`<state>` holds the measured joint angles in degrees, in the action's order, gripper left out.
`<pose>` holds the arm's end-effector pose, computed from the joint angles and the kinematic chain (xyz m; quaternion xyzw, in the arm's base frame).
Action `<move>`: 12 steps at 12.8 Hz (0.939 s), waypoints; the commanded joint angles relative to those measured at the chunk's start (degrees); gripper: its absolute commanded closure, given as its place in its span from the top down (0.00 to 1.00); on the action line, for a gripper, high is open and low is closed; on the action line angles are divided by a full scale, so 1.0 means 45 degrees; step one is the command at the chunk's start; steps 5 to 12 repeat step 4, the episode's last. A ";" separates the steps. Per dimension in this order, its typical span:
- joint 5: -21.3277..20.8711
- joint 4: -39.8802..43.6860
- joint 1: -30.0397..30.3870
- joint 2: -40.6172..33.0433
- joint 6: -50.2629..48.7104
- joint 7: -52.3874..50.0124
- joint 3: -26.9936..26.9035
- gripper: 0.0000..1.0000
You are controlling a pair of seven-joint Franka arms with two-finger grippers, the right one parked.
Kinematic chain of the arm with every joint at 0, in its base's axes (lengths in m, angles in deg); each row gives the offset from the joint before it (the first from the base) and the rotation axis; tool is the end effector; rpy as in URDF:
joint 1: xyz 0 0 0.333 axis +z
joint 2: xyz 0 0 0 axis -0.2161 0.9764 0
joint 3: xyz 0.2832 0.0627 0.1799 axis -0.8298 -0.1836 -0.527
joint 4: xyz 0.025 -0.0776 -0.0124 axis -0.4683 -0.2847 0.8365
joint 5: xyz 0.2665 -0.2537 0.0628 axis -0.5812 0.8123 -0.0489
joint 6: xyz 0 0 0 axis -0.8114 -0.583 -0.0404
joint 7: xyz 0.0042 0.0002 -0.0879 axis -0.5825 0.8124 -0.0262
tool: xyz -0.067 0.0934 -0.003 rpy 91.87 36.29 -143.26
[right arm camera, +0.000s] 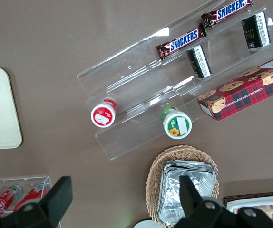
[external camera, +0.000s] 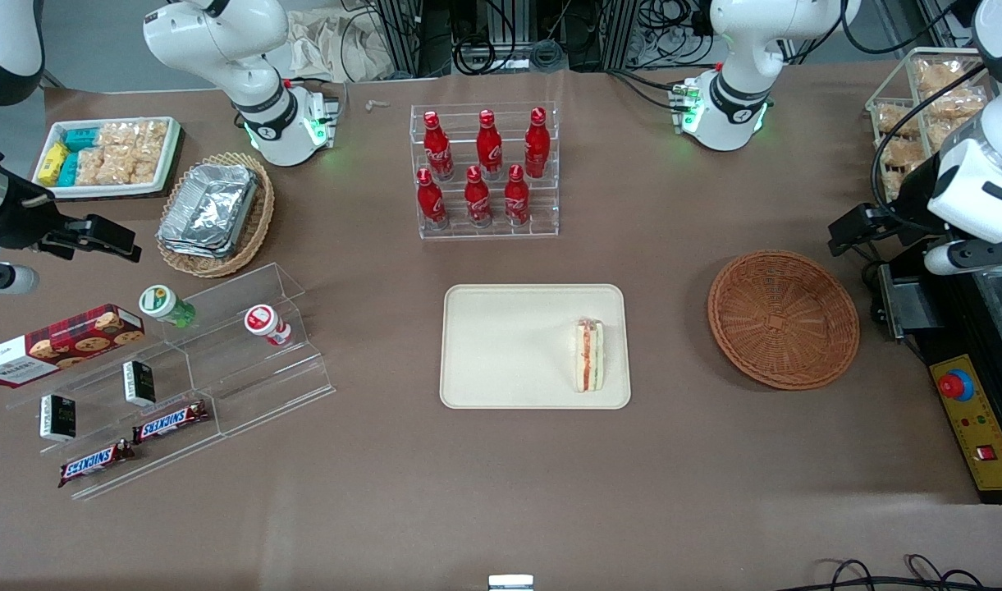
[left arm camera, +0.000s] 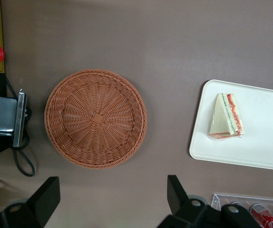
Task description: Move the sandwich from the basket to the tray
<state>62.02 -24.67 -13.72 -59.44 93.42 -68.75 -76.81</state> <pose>0.5278 -0.0451 0.6279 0.9969 0.0750 -0.0060 0.0234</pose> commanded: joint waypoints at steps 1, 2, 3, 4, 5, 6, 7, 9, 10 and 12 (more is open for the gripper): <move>-0.0313 0.0436 0.0510 -0.0017 -0.0275 0.0195 0.0735 1.00; -0.0374 0.0457 0.0510 0.0003 -0.0275 0.0272 0.0757 1.00; -0.0355 0.0477 0.0510 0.0004 -0.0275 0.0525 0.0738 1.00; -0.0317 0.0477 0.0510 -0.0016 -0.0333 0.0778 0.0738 1.00; -0.0317 0.0477 0.0510 -0.0016 -0.0333 0.0778 0.0738 1.00; -0.0317 0.0477 0.0510 -0.0016 -0.0333 0.0778 0.0738 1.00; -0.0317 0.0477 0.0510 -0.0016 -0.0333 0.0778 0.0738 1.00; -0.0317 0.0477 0.0510 -0.0016 -0.0333 0.0778 0.0738 1.00; -0.0317 0.0477 0.0510 -0.0016 -0.0333 0.0778 0.0738 1.00; -0.0317 0.0477 0.0510 -0.0016 -0.0333 0.0778 0.0738 1.00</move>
